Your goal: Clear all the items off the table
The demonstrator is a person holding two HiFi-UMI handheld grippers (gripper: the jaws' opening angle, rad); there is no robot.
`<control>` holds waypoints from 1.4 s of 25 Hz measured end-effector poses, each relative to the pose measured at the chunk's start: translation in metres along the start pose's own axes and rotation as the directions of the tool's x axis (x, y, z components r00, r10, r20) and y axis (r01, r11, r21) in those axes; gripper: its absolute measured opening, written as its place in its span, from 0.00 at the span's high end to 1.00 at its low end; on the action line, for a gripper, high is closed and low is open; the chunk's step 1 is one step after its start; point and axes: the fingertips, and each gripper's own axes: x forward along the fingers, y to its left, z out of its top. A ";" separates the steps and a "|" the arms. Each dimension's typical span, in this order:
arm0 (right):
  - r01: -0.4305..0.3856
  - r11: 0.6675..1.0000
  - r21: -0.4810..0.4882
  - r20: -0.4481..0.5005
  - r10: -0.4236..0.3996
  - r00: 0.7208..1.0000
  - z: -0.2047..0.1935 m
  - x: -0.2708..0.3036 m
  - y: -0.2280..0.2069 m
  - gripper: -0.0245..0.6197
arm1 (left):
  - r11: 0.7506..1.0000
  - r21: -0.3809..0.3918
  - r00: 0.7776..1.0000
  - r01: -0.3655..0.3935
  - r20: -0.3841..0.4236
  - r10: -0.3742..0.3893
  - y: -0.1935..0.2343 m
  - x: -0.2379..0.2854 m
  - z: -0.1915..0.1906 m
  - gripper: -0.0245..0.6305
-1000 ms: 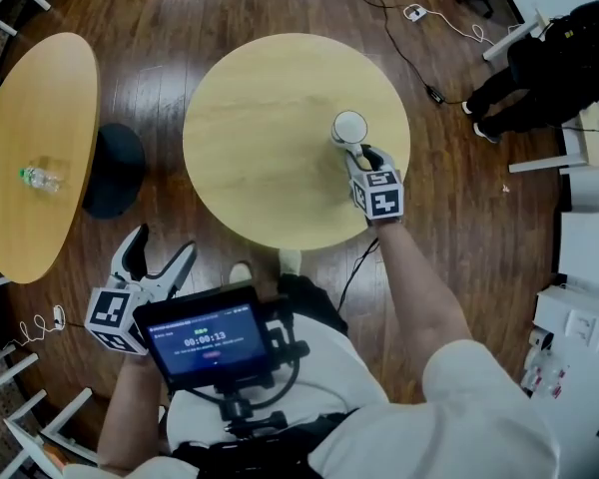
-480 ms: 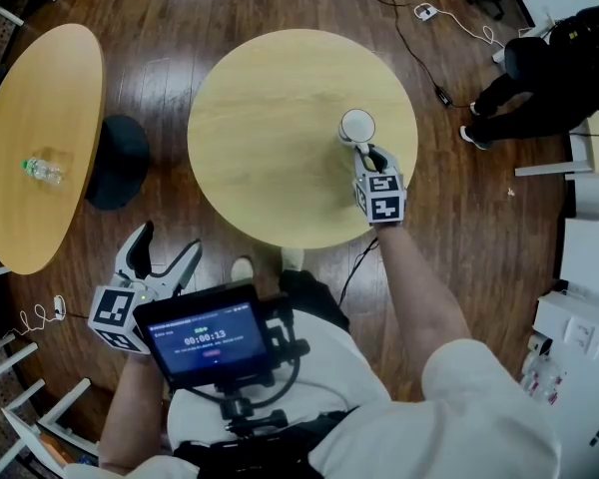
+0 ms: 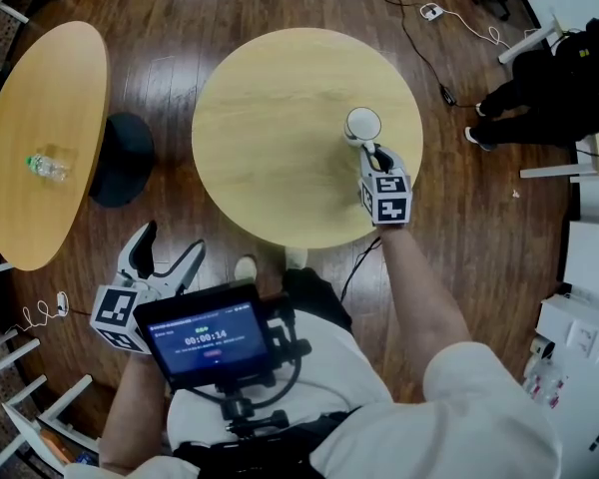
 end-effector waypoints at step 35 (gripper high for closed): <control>-0.367 0.873 -0.321 0.144 0.428 0.892 0.175 -0.064 0.162 0.87 | 0.971 -0.137 0.970 -0.194 0.120 0.211 0.049 -0.079 -0.021 0.33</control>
